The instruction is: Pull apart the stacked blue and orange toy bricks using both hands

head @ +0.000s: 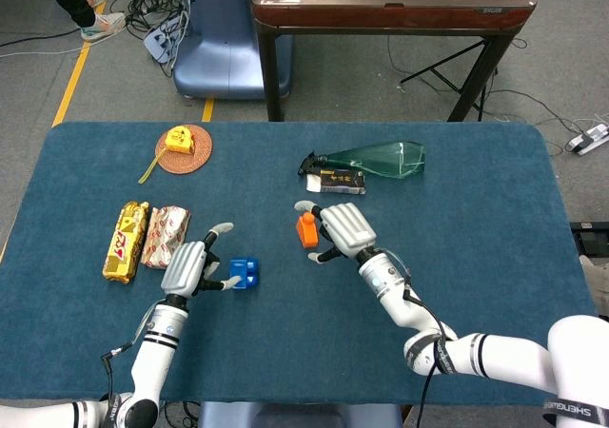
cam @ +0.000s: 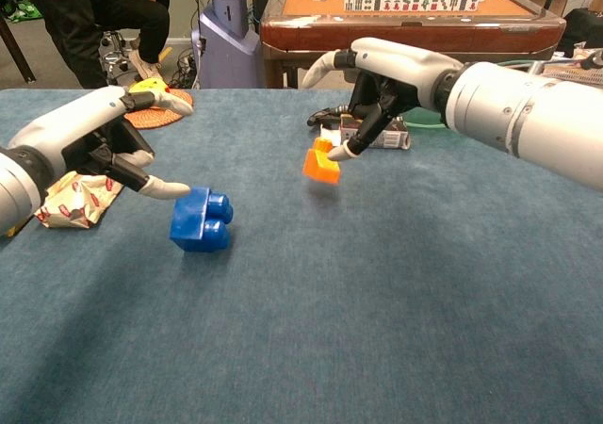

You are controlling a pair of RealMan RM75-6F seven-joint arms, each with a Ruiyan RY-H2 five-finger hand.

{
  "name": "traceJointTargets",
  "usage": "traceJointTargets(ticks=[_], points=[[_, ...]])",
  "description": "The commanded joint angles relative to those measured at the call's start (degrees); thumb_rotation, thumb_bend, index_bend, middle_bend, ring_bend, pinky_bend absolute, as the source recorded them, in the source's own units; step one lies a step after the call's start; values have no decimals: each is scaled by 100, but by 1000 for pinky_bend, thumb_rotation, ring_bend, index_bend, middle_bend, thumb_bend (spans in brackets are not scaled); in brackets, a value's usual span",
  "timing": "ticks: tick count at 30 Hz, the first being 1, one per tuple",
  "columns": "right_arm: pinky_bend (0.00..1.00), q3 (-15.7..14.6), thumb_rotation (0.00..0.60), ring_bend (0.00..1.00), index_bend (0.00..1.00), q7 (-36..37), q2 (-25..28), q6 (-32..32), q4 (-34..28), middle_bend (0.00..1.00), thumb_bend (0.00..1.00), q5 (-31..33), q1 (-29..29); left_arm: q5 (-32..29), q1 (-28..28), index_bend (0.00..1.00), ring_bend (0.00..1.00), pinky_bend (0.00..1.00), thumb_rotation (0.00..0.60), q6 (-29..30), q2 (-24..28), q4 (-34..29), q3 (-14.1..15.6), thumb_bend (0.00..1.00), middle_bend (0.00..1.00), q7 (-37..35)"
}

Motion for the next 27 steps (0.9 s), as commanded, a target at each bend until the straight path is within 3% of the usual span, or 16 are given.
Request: traceJointTargets(ticks=[1, 4, 8, 12, 15, 18, 20, 22, 25, 27], points=[[1000, -22, 600, 1000, 155, -11, 115, 90, -126, 978, 0, -91, -92, 88, 75, 201, 1000, 1000, 600, 154, 24, -24, 9, 0, 1000, 102], [1000, -102, 600, 1000, 155, -113, 302, 250, -317, 945, 0, -233, -226, 275, 180, 201, 979, 1000, 600, 279, 180, -63, 108, 0, 1000, 163], [1000, -258, 600, 999, 169, -386, 642, 569, -615, 864, 0, -451, -462, 544, 372, 201, 865, 1000, 600, 444, 544, -162, 289, 0, 994, 233], [999, -456, 600, 912, 278, -732, 1070, 922, -950, 729, 0, -653, -759, 926, 645, 222, 761, 968, 600, 736, 993, -228, 500, 0, 868, 231], [949, -616, 600, 779, 306, -856, 1401, 1104, -1186, 622, 0, -779, -992, 1260, 862, 230, 656, 856, 600, 1001, 1294, -167, 668, 0, 719, 220], [826, -771, 600, 667, 336, -745, 1677, 1352, -1310, 556, 0, -1040, -1269, 1295, 1005, 153, 472, 667, 600, 895, 1758, -271, 900, 0, 461, 421], [715, -886, 600, 598, 352, -613, 1841, 1526, -1330, 525, 0, -1226, -1477, 1253, 1051, 94, 304, 441, 600, 717, 2109, -415, 1008, 0, 256, 445], [641, -999, 600, 546, 357, -497, 1999, 1673, -1355, 496, 0, -1364, -1671, 1271, 1127, 87, 180, 272, 600, 685, 2397, -465, 1087, 0, 144, 449], [500, -1145, 600, 491, 361, -261, 2164, 1993, -1356, 475, 0, -1556, -2021, 1374, 1271, 125, 102, 170, 600, 815, 2641, -480, 1135, 0, 87, 416], [433, -1249, 600, 473, 364, -83, 2250, 2199, -1297, 475, 0, -1691, -2260, 1440, 1372, 137, 99, 166, 600, 878, 2775, -474, 1172, 0, 86, 325]])
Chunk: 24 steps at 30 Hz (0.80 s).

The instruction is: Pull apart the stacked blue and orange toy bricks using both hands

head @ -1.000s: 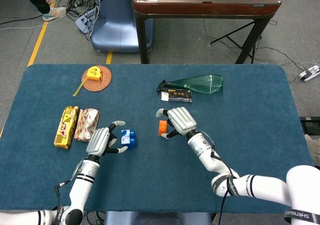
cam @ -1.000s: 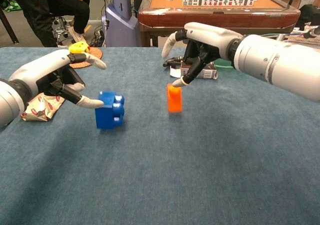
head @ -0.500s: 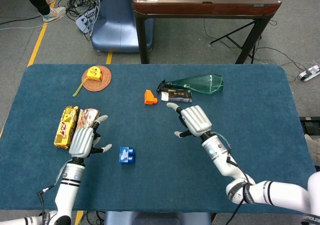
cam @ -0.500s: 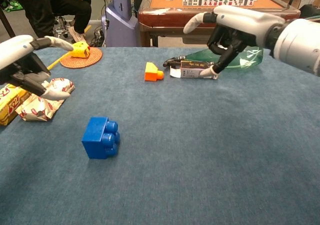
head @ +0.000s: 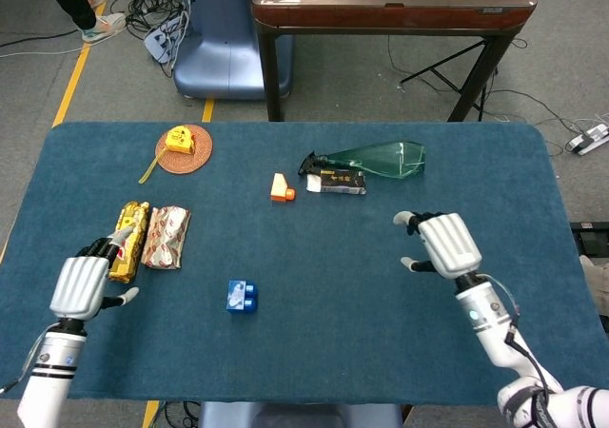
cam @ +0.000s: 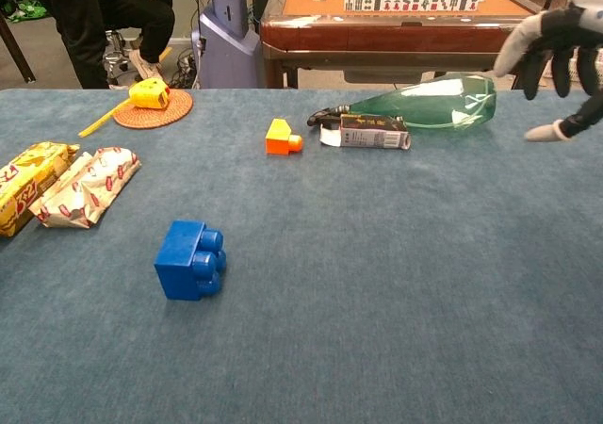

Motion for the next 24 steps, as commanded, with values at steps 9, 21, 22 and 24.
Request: traceJointTargets(ticks=[9, 21, 22, 24], points=[[405, -530, 600, 429, 365, 461, 459, 1007, 232, 440, 0, -679, -1167, 208, 713, 41, 99, 167, 600, 352, 468, 72, 330, 0, 86, -508], [405, -663, 600, 428, 365, 796, 694, 1484, 349, 437, 0, -967, -1908, -113, 1232, 36, 110, 168, 600, 685, 643, -39, 215, 0, 90, -527], [405, -647, 600, 428, 365, 819, 696, 1491, 362, 437, 0, -981, -1940, -124, 1239, 37, 111, 169, 600, 673, 660, -67, 195, 0, 90, -501], [405, -622, 600, 428, 367, 849, 694, 1491, 378, 437, 0, -1001, -1980, -126, 1243, 40, 113, 171, 600, 648, 681, -106, 177, 0, 90, -440]])
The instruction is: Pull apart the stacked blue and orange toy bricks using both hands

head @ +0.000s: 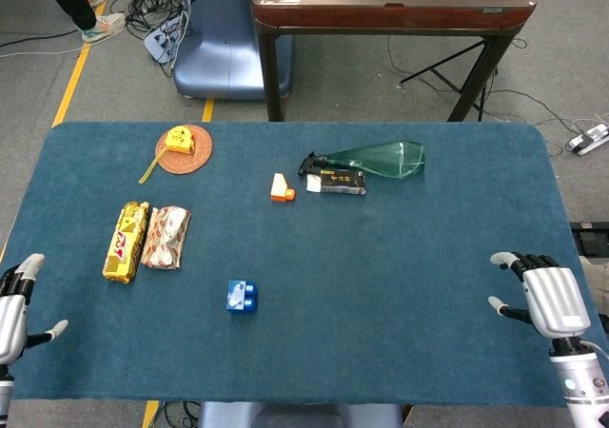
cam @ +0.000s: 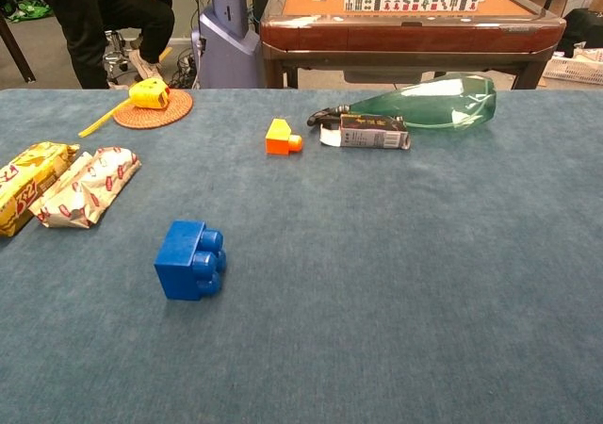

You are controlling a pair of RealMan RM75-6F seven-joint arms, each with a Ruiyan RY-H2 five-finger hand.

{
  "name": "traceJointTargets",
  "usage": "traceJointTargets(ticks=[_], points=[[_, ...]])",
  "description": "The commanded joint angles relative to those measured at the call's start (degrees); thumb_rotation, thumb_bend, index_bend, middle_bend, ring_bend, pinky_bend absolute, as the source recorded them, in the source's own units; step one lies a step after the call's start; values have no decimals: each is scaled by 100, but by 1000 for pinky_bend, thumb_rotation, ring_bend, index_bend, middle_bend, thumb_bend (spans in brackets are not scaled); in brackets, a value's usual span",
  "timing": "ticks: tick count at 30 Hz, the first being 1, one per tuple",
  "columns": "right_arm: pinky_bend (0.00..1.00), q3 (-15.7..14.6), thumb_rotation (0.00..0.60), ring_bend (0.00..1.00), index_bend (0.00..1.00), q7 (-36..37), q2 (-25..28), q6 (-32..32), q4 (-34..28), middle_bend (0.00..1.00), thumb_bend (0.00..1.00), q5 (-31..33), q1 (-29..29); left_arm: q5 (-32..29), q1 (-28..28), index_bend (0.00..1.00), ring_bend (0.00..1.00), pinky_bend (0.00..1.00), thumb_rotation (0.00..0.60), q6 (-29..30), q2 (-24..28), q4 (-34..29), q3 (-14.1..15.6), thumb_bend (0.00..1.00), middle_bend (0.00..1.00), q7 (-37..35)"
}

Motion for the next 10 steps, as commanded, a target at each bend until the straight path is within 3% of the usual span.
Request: traceJointTargets(ticks=[1, 10], points=[[405, 40, 600, 428, 370, 49, -2, -2, 24, 437, 0, -26, -45, -6, 8, 44, 113, 172, 600, -35, 30, -55, -29, 0, 90, 93], [405, 175, 600, 428, 381, 235, 27, -272, -4, 437, 0, -70, -58, 25, 1, 51, 120, 186, 600, -146, -24, -120, -118, 0, 90, 306]])
